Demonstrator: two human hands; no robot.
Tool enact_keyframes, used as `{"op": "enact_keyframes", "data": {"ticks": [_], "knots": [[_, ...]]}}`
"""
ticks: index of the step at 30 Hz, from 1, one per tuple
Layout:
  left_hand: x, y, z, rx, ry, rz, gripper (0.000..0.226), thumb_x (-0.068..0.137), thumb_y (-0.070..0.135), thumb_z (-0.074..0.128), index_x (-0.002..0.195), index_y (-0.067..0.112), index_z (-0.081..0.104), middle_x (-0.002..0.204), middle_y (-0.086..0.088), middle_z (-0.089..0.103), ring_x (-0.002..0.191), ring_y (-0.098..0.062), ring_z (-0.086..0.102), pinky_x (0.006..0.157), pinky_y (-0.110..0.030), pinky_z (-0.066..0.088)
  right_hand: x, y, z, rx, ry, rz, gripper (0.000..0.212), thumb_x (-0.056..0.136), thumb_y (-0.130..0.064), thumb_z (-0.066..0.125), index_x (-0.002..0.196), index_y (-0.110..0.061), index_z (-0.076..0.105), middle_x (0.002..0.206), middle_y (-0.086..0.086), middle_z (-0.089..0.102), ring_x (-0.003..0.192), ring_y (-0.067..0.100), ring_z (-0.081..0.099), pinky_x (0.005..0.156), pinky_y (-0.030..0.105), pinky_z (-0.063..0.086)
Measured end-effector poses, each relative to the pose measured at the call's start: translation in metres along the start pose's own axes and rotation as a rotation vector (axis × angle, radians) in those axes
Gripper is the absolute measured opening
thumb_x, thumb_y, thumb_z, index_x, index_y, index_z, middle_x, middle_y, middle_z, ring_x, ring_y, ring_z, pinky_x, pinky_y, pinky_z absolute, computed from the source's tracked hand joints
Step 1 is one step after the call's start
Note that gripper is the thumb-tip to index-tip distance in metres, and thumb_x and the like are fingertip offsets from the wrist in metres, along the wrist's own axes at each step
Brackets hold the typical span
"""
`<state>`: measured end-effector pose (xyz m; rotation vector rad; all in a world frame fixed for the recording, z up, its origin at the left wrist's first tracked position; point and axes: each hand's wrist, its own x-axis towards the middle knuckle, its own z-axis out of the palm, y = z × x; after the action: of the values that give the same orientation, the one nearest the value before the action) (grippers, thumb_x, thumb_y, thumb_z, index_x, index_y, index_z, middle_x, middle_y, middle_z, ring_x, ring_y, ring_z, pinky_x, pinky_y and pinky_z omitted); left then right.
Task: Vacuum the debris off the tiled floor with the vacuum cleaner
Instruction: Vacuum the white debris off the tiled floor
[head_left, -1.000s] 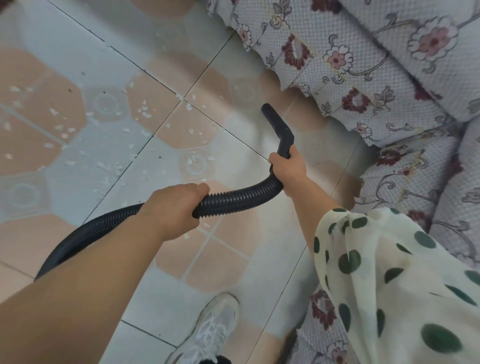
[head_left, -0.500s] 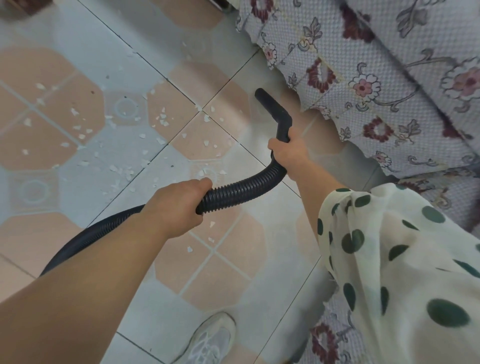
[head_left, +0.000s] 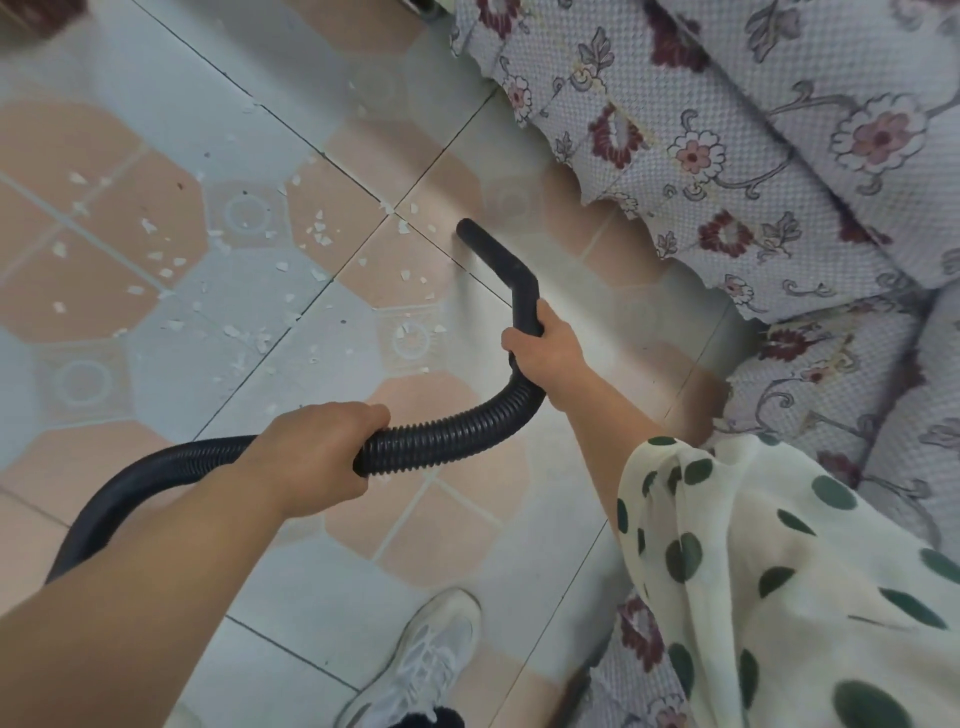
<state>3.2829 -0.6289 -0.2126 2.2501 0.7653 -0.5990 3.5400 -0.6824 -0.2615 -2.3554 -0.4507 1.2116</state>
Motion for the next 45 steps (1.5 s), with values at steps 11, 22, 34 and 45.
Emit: {"op": "enact_keyframes", "data": {"ticks": [11,22,34,45], "knots": [[-0.033,-0.004,0.003,0.028,-0.031,0.022,0.02,0.077,0.021,0.058,0.088,0.029,0.042,0.075,0.007,0.05,0.068,-0.011,0.048,0.054,-0.027,0.036,-0.042,0.028,0.009,0.154,0.072,0.117,0.026,0.081,-0.017,0.06,0.104,-0.014,0.049,0.092,0.008,0.054,0.074,0.025,0.053,0.061,0.031,0.048],[-0.067,-0.017,0.012,0.051,-0.049,0.064,0.022,0.079,0.026,0.058,0.091,0.03,0.04,0.077,0.007,0.052,0.072,-0.016,0.054,0.056,-0.029,0.037,-0.072,0.042,0.025,0.211,0.071,0.165,0.022,0.079,-0.016,0.06,0.099,-0.013,0.051,0.091,0.012,0.055,0.073,0.027,0.054,0.073,0.043,0.056],[-0.113,-0.047,0.025,0.12,-0.092,0.063,0.019,0.078,0.026,0.056,0.084,0.031,0.039,0.072,0.007,0.051,0.07,-0.013,0.052,0.052,-0.026,0.032,-0.108,0.034,0.075,0.067,-0.035,0.084,0.038,0.082,-0.021,0.061,0.118,-0.016,0.051,0.098,0.009,0.058,0.091,0.034,0.063,0.084,0.053,0.057],[-0.129,-0.035,0.032,0.127,-0.105,0.162,0.023,0.079,0.025,0.056,0.08,0.031,0.033,0.074,0.006,0.05,0.07,-0.015,0.052,0.055,-0.028,0.035,-0.148,0.064,0.065,0.191,0.054,0.245,0.048,0.079,-0.016,0.062,0.126,-0.01,0.054,0.1,0.013,0.059,0.077,0.026,0.059,0.069,0.039,0.055]]}}
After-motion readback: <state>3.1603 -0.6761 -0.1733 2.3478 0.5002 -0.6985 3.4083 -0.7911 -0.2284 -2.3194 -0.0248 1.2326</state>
